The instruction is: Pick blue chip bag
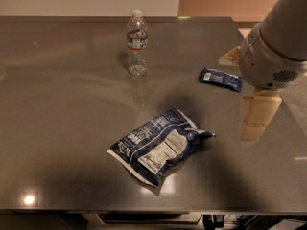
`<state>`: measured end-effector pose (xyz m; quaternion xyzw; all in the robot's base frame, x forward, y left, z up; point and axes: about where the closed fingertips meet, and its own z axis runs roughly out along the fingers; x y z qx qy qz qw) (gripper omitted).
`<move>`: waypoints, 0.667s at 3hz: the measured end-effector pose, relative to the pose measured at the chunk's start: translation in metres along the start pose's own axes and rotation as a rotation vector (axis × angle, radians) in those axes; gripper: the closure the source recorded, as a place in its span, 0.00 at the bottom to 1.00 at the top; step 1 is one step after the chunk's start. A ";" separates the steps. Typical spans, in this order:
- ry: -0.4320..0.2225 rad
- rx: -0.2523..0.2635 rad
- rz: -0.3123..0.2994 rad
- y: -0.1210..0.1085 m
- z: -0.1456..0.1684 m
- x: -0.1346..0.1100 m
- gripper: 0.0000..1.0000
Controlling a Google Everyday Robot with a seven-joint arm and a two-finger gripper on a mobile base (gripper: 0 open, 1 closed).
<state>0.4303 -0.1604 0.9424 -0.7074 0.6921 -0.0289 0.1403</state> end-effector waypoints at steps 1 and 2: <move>-0.067 -0.072 -0.064 0.009 0.030 -0.023 0.00; -0.149 -0.138 -0.139 0.025 0.058 -0.048 0.00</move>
Offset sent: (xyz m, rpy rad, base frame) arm -0.0271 0.0896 -0.0912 0.1827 0.1962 0.3210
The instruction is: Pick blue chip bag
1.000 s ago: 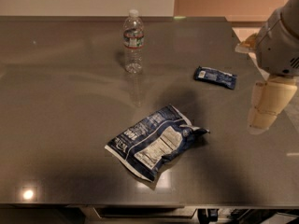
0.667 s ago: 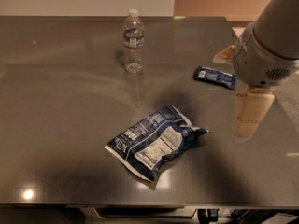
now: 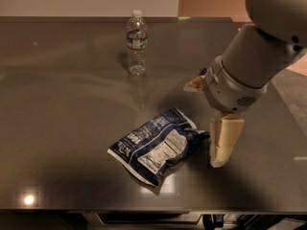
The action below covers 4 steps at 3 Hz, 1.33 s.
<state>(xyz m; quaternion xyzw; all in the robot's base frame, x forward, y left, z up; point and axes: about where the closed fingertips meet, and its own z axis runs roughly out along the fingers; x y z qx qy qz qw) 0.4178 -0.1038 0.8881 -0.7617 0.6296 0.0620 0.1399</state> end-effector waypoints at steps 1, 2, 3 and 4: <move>-0.041 -0.055 -0.051 0.005 0.029 -0.013 0.00; -0.037 -0.109 -0.066 0.008 0.050 -0.017 0.00; -0.008 -0.153 -0.048 0.005 0.066 -0.014 0.00; 0.002 -0.162 -0.021 -0.006 0.071 -0.012 0.18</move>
Offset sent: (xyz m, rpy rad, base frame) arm -0.0097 0.0392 -0.0686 -0.0137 0.1500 0.1247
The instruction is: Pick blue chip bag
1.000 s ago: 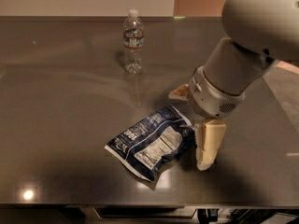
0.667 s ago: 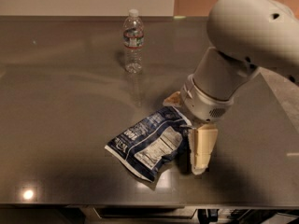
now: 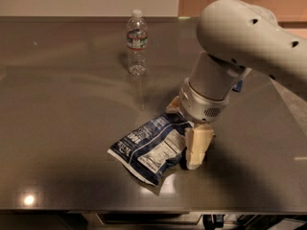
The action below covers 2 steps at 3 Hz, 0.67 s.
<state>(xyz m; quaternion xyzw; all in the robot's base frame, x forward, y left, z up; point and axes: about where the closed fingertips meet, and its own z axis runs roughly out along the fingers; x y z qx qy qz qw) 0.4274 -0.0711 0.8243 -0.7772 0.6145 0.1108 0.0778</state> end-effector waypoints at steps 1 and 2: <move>-0.018 0.007 0.012 -0.011 -0.008 -0.004 0.42; -0.027 0.017 0.012 -0.016 -0.015 -0.008 0.65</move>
Offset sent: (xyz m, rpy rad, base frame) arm 0.0206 0.0090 0.0258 0.0425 -0.0088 -0.0206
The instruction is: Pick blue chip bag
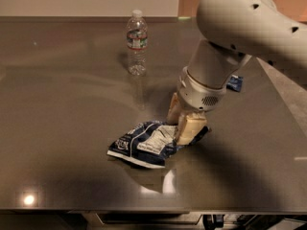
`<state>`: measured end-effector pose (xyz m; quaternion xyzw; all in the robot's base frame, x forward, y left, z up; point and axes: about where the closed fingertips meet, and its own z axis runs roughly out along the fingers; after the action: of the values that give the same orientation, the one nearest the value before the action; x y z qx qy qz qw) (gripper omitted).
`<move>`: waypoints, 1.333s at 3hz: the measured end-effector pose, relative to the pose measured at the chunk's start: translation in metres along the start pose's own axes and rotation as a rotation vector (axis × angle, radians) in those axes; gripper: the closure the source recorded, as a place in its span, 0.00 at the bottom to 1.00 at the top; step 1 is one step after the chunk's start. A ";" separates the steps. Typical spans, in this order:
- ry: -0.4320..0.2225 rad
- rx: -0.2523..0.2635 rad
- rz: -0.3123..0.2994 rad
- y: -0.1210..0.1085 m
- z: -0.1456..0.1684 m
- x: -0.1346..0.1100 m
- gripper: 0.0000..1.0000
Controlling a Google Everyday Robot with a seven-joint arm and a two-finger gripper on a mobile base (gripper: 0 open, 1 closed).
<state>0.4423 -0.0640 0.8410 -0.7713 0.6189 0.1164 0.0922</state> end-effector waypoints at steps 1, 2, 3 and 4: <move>-0.010 0.005 0.008 -0.004 -0.010 -0.003 0.88; -0.031 0.008 0.014 -0.008 -0.027 -0.009 1.00; -0.086 0.030 -0.001 -0.009 -0.059 -0.022 1.00; -0.162 0.052 -0.040 -0.006 -0.099 -0.041 1.00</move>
Offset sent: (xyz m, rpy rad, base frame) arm 0.0117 0.0024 0.0516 0.0576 0.0190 -0.0250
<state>0.4459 -0.0534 0.9479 -0.7690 0.5966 0.1604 0.1644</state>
